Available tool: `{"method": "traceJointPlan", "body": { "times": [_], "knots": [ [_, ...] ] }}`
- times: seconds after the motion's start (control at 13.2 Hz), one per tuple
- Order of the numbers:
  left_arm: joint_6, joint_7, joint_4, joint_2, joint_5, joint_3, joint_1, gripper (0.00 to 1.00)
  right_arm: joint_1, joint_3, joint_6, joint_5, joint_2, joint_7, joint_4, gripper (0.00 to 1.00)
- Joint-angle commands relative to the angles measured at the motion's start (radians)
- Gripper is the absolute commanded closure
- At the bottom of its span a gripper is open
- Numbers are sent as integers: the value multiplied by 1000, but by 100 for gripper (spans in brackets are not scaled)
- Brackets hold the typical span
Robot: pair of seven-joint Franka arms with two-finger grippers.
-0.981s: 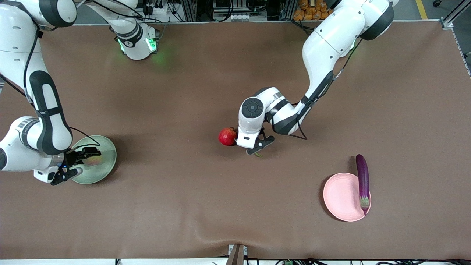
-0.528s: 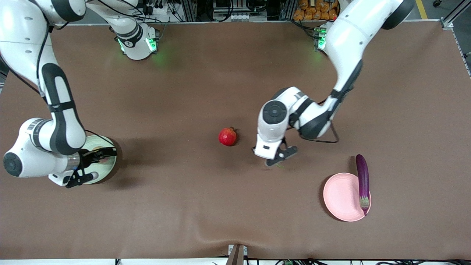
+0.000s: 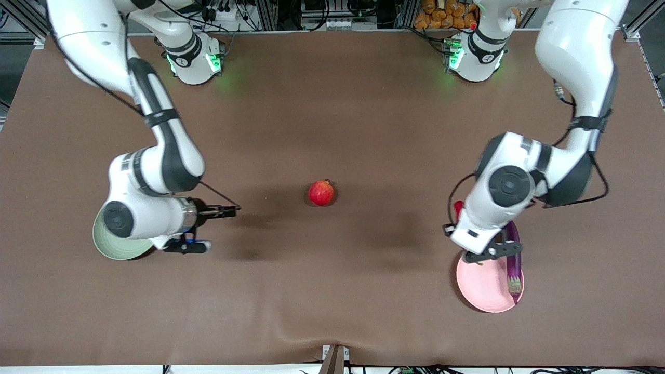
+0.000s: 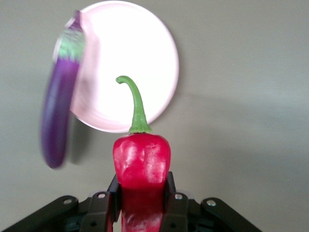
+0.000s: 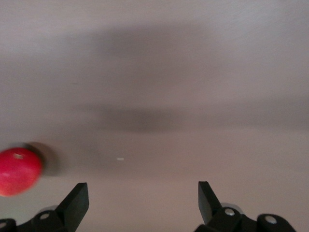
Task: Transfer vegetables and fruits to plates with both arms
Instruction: 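Place the peach on the green plate while the left gripper lifts the pepper, then grasp the red apple with the right gripper while the left gripper carries the pepper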
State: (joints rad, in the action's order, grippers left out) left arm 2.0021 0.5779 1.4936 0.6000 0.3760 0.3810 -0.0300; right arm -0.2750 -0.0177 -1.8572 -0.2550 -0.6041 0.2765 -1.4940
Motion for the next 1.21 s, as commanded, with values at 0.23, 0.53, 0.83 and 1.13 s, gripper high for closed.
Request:
{"method": "traceJointPlan", "body": {
  "times": [0.23,0.53,0.83,1.13],
  "knots": [
    [76,-147,-87,131,109,4,-93,100,-197,15,-150,-20,-46,422,21,0],
    [188,-161,-98,170,107,-56,-79,100,-298,15,-301,-30,-112,659,21,0],
    [225,-168,-125,214,107,-57,-80,100,-337,13,-307,-32,-135,713,21,0],
    [264,-167,-153,237,107,-57,-80,100,-378,13,-385,-58,-172,756,21,0]
  ]
}}
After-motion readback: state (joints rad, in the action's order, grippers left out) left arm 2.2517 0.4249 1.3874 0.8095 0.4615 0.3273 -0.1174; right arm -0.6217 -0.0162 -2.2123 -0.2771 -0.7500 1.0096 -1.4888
